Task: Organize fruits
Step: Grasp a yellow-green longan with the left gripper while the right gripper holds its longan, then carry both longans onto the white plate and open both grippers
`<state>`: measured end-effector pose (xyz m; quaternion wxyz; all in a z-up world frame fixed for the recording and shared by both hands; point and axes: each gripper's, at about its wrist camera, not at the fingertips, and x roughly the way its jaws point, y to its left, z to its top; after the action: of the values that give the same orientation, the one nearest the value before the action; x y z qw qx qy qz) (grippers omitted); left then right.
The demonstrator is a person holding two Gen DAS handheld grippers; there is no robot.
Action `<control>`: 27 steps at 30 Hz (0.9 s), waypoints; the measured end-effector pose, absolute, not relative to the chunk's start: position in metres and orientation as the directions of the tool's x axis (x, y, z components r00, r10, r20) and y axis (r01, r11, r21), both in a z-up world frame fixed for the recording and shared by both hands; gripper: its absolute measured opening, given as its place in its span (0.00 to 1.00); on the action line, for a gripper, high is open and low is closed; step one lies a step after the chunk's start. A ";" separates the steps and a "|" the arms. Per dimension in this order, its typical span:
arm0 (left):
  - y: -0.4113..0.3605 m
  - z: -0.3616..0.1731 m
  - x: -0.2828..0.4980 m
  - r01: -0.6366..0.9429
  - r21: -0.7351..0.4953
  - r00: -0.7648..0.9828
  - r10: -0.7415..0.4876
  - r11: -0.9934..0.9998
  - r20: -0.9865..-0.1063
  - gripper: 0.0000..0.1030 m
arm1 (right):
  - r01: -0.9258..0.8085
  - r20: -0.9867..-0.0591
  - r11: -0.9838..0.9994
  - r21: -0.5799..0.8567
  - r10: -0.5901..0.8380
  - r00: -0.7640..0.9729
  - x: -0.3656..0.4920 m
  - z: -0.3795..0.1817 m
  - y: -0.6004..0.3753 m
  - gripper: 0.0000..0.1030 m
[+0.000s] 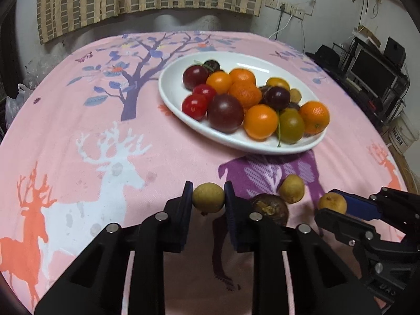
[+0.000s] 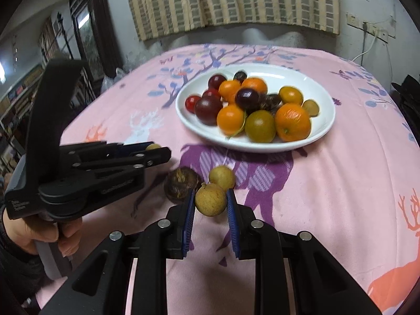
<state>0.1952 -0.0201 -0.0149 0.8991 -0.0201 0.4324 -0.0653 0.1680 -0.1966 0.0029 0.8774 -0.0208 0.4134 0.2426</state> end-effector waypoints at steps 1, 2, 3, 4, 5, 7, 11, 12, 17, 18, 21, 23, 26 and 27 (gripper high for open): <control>-0.020 -0.009 0.195 0.100 -0.095 0.627 -0.137 0.990 -0.767 0.23 | -0.437 -0.723 0.883 0.173 0.415 0.552 0.168 0.006 -0.198 0.24; -0.020 -0.005 0.195 0.101 -0.098 0.633 -0.140 0.990 -0.761 0.23 | -0.425 -0.704 0.886 0.184 0.421 0.573 0.168 0.011 -0.202 0.24; -0.020 0.001 0.196 0.105 -0.104 0.640 -0.147 0.989 -0.754 0.23 | -0.415 -0.688 0.889 0.193 0.424 0.589 0.169 0.015 -0.205 0.24; -0.020 0.005 0.198 0.110 -0.106 0.643 -0.152 0.988 -0.750 0.23 | -0.402 -0.666 0.893 0.202 0.426 0.612 0.170 0.021 -0.208 0.24; -0.021 0.010 0.201 0.115 -0.104 0.649 -0.154 0.988 -0.745 0.23 | -0.394 -0.654 0.896 0.204 0.424 0.627 0.170 0.024 -0.210 0.24; -0.023 0.017 0.208 0.123 -0.090 0.657 -0.149 0.988 -0.739 0.23 | -0.380 -0.623 0.902 0.206 0.420 0.660 0.175 0.035 -0.213 0.24; -0.026 0.030 0.229 0.122 -0.094 0.670 -0.152 0.988 -0.726 0.23 | -0.361 -0.606 0.903 0.233 0.425 0.672 0.201 0.050 -0.220 0.24; -0.027 0.033 0.234 0.120 -0.096 0.675 -0.153 0.988 -0.722 0.23 | -0.355 -0.604 0.905 0.235 0.422 0.676 0.209 0.052 -0.221 0.24; -0.033 0.039 0.266 0.100 -0.080 0.691 -0.127 0.992 -0.712 0.23 | -0.305 -0.616 0.917 0.255 0.398 0.680 0.257 0.049 -0.220 0.24; -0.034 0.038 0.274 0.095 -0.081 0.689 -0.124 0.992 -0.714 0.23 | -0.291 -0.622 0.923 0.253 0.385 0.682 0.265 0.046 -0.219 0.24; -0.037 0.033 0.290 0.072 -0.076 0.682 -0.105 0.994 -0.724 0.23 | -0.253 -0.642 0.928 0.274 0.373 0.670 0.288 0.035 -0.220 0.24; -0.038 0.028 0.298 0.059 -0.078 0.679 -0.097 0.995 -0.727 0.24 | -0.228 -0.652 0.926 0.301 0.374 0.660 0.298 0.028 -0.223 0.26; -0.036 0.025 0.297 0.010 -0.066 0.697 -0.054 0.998 -0.715 0.64 | -0.184 -0.642 0.931 0.317 0.353 0.681 0.300 0.024 -0.231 0.45; -0.035 0.027 0.291 -0.009 -0.065 0.723 -0.039 0.998 -0.690 0.68 | -0.178 -0.639 0.934 0.309 0.343 0.689 0.298 0.024 -0.233 0.45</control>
<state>0.2906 -0.0346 0.0272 0.9276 -0.0320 0.3720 -0.0081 0.2976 -0.2326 0.0243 0.9120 0.1122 0.3678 0.1426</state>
